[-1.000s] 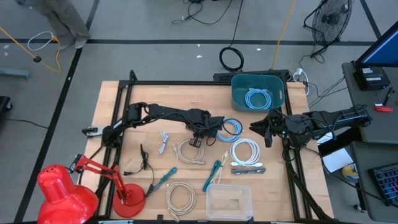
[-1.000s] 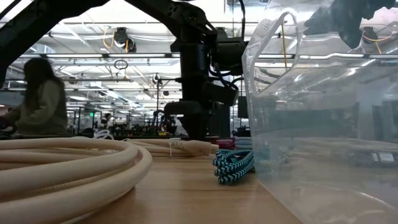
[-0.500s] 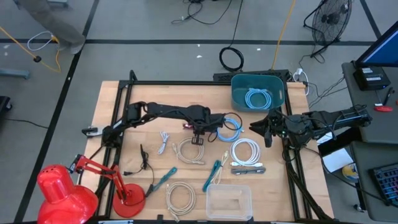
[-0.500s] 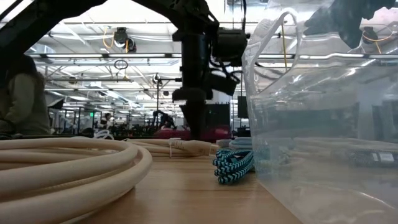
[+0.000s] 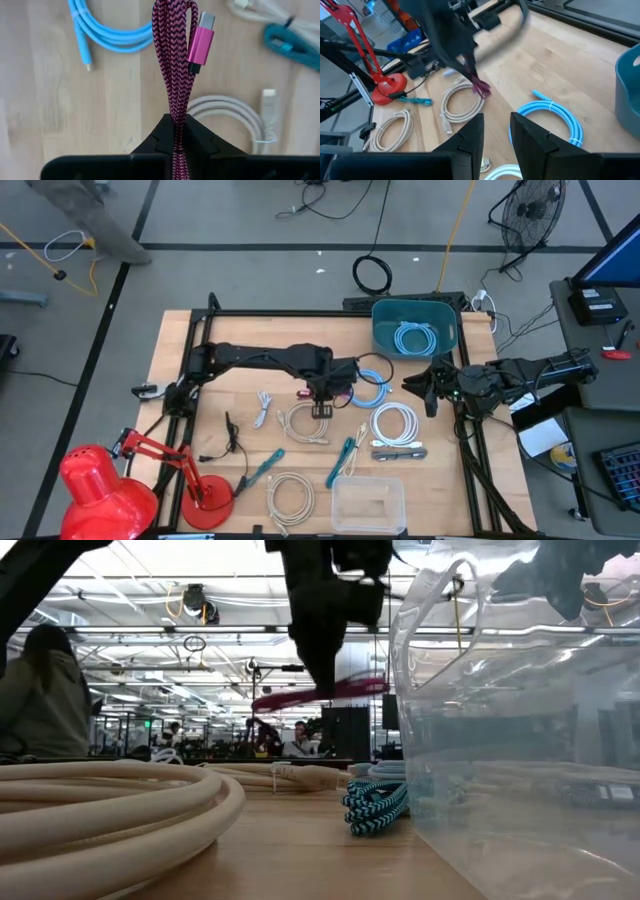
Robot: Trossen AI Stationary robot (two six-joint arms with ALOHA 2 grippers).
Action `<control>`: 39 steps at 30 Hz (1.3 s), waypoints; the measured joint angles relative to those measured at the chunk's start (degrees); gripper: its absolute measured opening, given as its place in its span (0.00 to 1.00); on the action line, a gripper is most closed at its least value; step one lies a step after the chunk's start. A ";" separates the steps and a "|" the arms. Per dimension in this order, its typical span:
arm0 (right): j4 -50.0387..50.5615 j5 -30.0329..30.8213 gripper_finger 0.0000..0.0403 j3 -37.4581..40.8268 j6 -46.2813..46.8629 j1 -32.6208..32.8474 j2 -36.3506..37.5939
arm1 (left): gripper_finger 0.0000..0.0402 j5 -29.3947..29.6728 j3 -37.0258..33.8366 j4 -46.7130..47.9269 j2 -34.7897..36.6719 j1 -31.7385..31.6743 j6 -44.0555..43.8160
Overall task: Pick & Place USB Port
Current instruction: Put the pink charger cable into the transparent bin
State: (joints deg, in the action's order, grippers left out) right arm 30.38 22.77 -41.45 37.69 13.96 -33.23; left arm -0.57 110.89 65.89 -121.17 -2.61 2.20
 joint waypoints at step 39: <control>-40.60 -4.80 0.23 0.00 -16.78 0.02 -9.54 | 0.04 5.13 0.00 -42.29 15.02 3.76 -21.52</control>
State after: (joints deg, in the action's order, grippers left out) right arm -10.21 17.97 -41.45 20.91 13.98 -42.78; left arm 4.56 110.89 23.60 -106.15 1.16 -19.32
